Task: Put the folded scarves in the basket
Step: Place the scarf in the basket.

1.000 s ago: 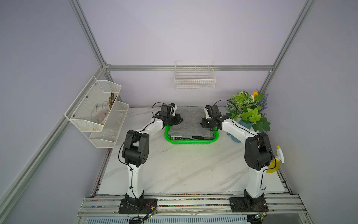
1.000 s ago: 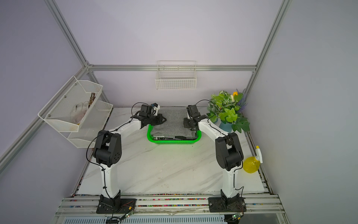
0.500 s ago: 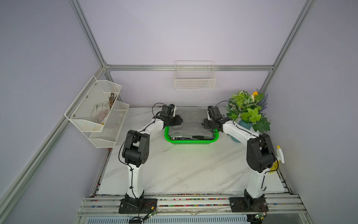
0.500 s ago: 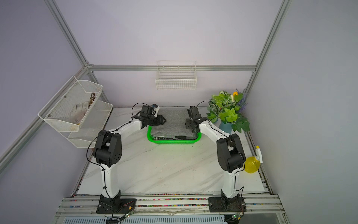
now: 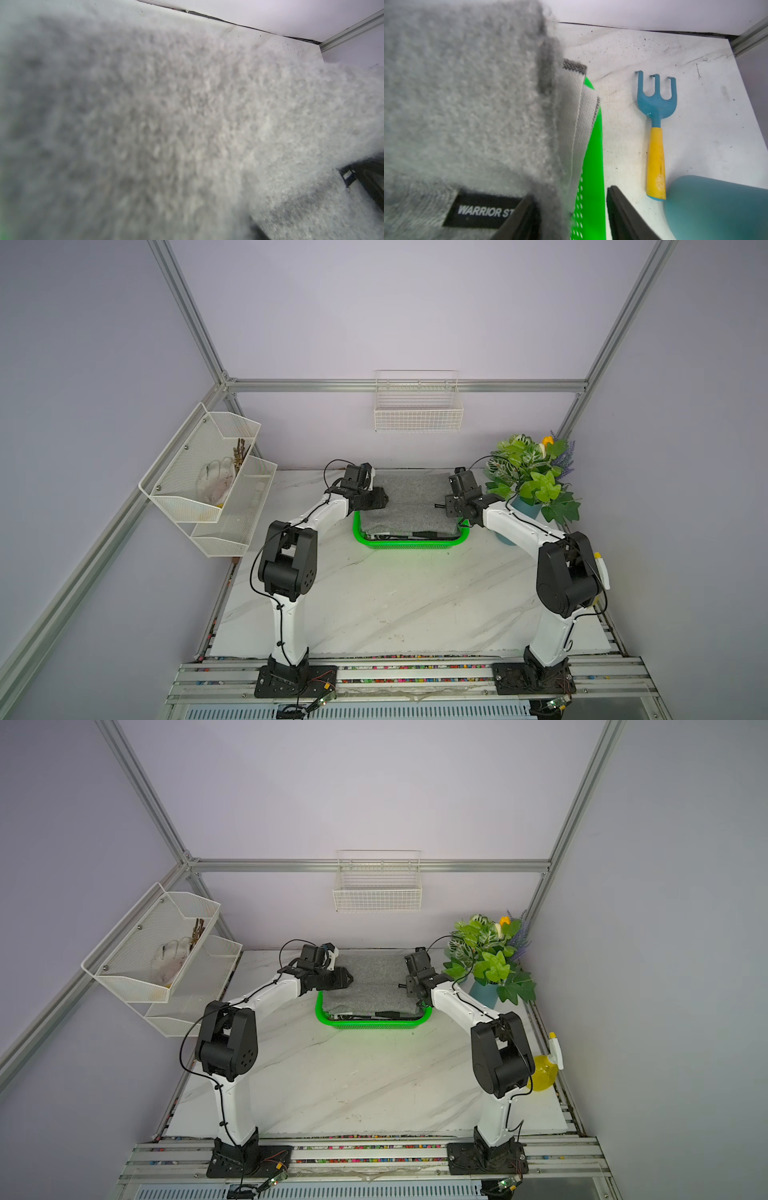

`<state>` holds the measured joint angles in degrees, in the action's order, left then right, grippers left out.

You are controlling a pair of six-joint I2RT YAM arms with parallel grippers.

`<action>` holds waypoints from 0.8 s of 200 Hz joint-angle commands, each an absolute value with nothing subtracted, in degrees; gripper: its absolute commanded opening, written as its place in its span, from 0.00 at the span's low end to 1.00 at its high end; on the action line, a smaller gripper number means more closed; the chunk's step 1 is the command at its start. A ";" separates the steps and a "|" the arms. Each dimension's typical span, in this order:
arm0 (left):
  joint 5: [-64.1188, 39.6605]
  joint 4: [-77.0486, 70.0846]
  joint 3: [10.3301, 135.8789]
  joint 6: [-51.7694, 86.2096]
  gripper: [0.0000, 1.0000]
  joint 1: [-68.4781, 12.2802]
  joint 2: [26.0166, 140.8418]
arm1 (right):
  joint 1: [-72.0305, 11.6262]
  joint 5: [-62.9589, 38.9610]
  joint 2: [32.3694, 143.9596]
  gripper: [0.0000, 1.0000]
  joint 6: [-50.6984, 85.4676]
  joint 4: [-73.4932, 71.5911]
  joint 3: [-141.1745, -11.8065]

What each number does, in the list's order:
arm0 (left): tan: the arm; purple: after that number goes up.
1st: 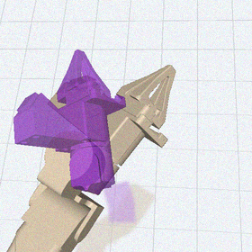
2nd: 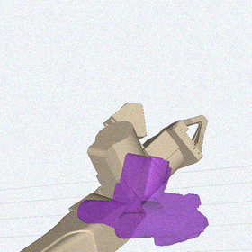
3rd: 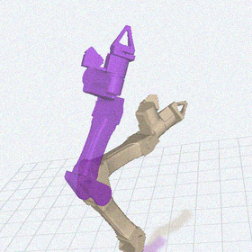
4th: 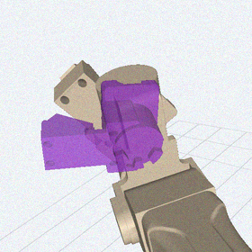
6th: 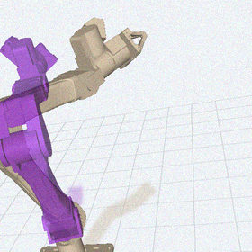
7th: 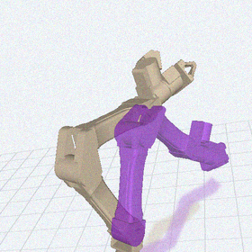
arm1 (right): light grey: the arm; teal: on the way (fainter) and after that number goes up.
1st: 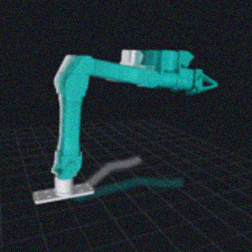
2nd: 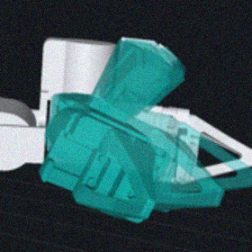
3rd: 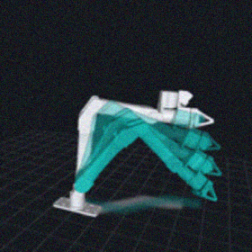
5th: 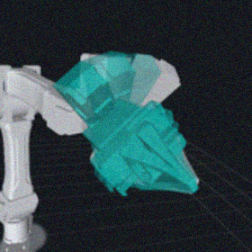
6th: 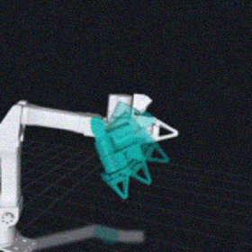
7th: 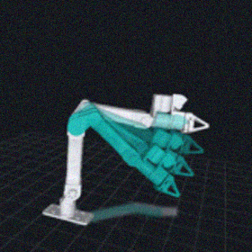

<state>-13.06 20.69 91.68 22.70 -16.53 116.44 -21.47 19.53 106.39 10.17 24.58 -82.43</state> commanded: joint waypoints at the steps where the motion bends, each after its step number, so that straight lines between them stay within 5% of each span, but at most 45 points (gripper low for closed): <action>1: -6.35 24.62 89.37 20.30 0.54 -14.46 111.55 | -20.74 24.93 105.48 0.56 10.11 27.48 -81.22; 87: -0.77 23.12 81.19 19.52 0.66 -12.13 96.78 | -21.91 14.38 89.33 0.60 10.03 24.40 -72.19; 97: -5.97 16.50 78.99 19.20 0.76 -11.96 97.39 | -21.93 12.39 88.75 0.61 9.64 21.16 -70.68; 123: -24.63 16.72 87.46 23.55 0.72 -11.76 111.45 | -21.93 6.36 94.73 0.61 9.35 22.98 -76.26; 160: -13.70 8.22 76.95 23.46 0.73 -10.50 102.50 | -23.67 1.41 90.99 0.61 12.22 18.81 -71.37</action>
<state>-16.67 12.73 82.19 21.96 -11.70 110.78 -22.22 5.82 94.76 10.66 21.76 -74.17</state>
